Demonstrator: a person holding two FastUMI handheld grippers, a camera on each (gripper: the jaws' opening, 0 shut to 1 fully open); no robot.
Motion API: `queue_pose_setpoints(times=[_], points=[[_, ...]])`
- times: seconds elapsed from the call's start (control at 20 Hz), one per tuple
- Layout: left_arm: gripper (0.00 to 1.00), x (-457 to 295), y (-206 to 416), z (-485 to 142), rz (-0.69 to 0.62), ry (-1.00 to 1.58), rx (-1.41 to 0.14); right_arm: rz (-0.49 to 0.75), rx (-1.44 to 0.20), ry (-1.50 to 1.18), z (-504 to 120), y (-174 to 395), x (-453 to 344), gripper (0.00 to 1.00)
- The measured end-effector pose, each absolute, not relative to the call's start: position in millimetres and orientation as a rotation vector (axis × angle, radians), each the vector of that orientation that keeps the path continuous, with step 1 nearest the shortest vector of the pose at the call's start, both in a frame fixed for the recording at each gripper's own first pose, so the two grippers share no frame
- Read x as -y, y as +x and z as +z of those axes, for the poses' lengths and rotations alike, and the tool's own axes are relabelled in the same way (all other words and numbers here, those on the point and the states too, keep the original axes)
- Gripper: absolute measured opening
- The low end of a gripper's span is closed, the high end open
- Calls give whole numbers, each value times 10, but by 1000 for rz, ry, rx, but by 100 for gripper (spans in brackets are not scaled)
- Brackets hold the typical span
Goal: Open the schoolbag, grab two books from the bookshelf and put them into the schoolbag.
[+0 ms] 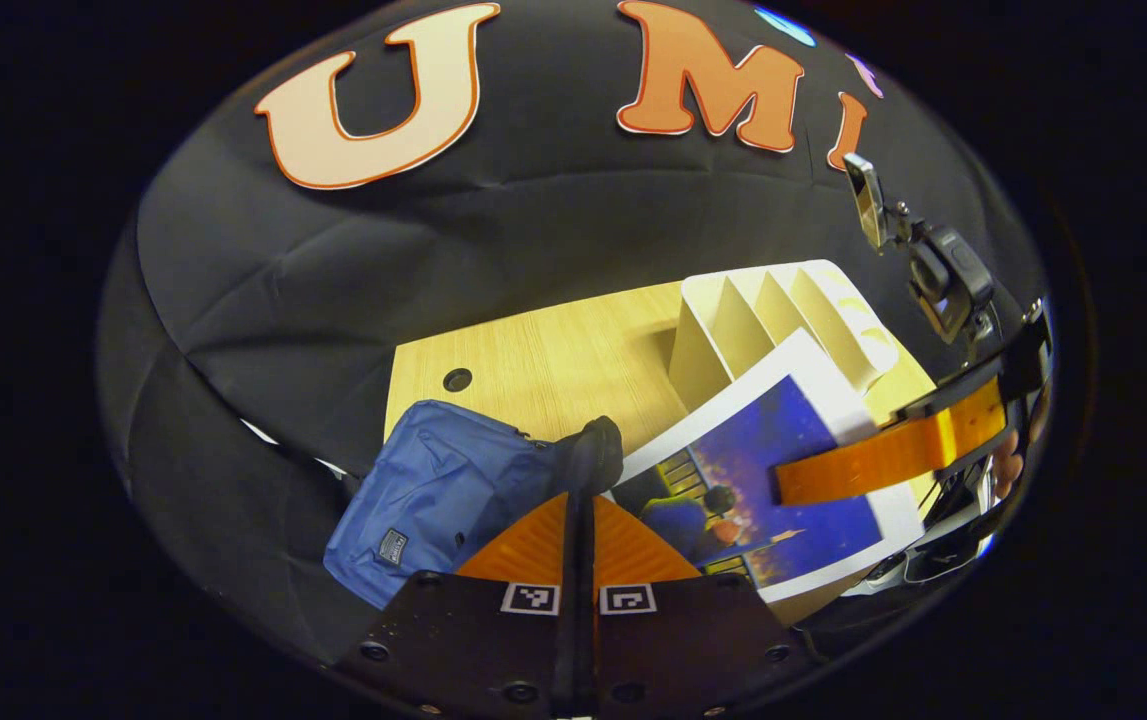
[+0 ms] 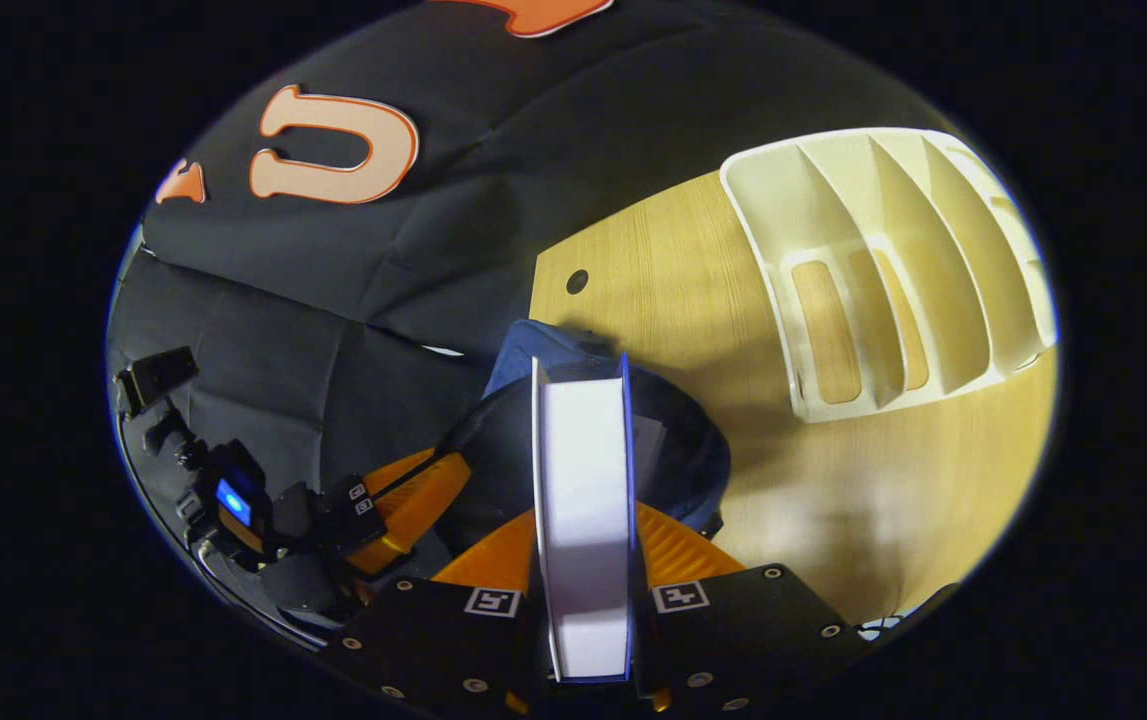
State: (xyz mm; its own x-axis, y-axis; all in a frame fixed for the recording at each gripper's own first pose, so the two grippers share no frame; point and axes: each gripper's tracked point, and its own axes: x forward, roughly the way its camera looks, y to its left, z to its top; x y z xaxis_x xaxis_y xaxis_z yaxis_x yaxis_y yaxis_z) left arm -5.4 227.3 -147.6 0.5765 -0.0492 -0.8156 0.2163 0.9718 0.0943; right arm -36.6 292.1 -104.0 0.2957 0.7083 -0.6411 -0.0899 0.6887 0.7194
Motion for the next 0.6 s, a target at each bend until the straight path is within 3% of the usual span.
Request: queue_pose_setpoints(times=[0.6], points=[[1, -2355, 29, -1277, -177, 285, -953, 561, -1140, 830, -1539, -262, -3643, 33]])
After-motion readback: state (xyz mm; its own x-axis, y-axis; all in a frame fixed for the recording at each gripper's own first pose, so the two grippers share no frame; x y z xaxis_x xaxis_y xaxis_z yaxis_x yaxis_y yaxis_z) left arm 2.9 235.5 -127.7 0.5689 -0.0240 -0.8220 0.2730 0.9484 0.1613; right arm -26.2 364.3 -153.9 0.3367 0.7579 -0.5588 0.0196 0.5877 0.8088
